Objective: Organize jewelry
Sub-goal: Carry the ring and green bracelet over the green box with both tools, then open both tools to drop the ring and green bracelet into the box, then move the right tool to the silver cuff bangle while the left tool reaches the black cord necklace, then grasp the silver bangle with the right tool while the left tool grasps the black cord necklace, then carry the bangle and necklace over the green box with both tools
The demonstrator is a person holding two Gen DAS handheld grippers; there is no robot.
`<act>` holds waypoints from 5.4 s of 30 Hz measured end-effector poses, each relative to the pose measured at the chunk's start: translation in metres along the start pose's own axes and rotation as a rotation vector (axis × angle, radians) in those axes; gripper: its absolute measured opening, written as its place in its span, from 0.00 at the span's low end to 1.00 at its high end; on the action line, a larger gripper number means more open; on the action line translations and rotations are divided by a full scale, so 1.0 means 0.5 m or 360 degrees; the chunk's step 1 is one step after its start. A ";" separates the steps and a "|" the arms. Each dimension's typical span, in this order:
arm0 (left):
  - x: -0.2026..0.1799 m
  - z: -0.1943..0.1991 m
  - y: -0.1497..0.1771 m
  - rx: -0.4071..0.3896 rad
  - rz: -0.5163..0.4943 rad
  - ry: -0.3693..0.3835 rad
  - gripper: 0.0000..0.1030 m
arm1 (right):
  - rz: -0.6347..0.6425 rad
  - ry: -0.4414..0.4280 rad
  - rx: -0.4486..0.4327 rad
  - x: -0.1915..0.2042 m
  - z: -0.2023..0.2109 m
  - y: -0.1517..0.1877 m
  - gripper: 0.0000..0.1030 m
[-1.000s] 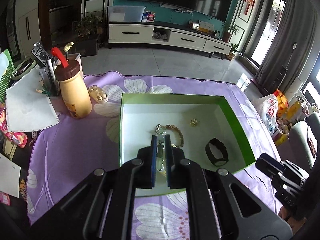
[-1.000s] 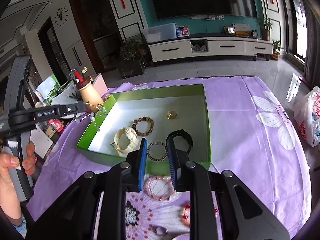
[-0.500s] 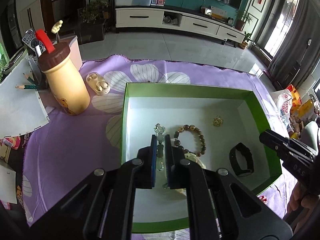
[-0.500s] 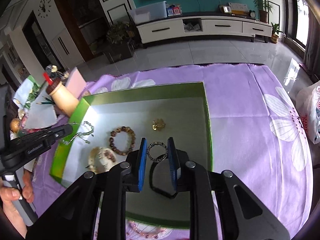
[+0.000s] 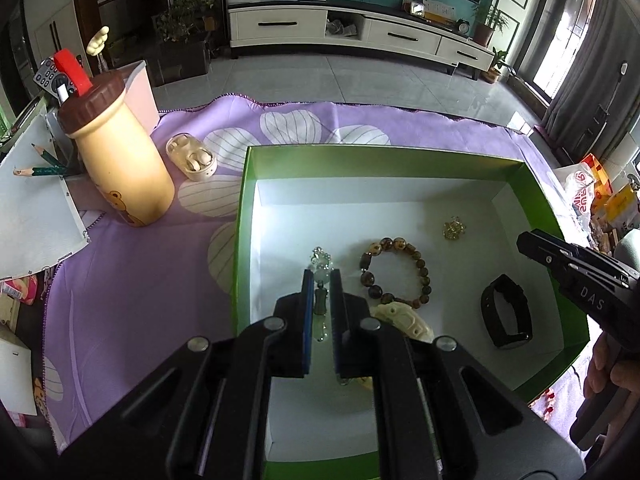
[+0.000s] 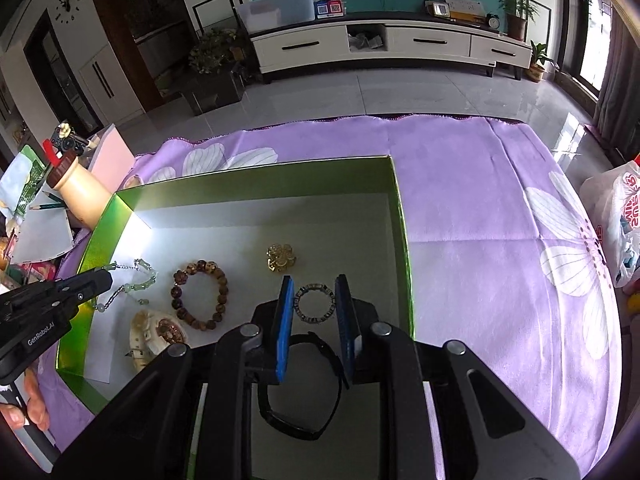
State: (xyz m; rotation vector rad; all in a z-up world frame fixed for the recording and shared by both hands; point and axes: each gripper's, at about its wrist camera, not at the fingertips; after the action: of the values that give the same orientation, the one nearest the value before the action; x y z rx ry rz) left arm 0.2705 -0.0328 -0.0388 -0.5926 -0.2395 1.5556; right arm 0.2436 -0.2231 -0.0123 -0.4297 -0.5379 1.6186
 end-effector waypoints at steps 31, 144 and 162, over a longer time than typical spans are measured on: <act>-0.005 0.225 0.191 -0.0123 -0.0103 0.0267 0.78 | 0.0095 -0.0170 -0.0174 0.054 0.257 0.250 0.48; -0.051 0.250 0.225 -0.0282 -0.0229 0.0121 0.20 | 0.0326 -0.0116 -0.0456 0.160 0.325 0.217 0.02; -0.037 0.198 0.134 -0.0306 -0.0220 0.0027 0.20 | 0.0312 -0.0078 -0.0400 0.148 0.251 0.118 0.02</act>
State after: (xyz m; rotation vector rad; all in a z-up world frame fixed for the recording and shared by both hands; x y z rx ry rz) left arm 0.1624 -0.0365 0.0151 -0.7240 -0.4123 1.4026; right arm 0.1157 -0.1661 0.0589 -0.6473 -0.7603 1.7589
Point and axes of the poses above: each gripper's, at about its wrist camera, not at the fingertips, and z roughly against the way its jaws point, x to its left, y to its underside, and after that the axes turned 15 degrees about z, right-handed
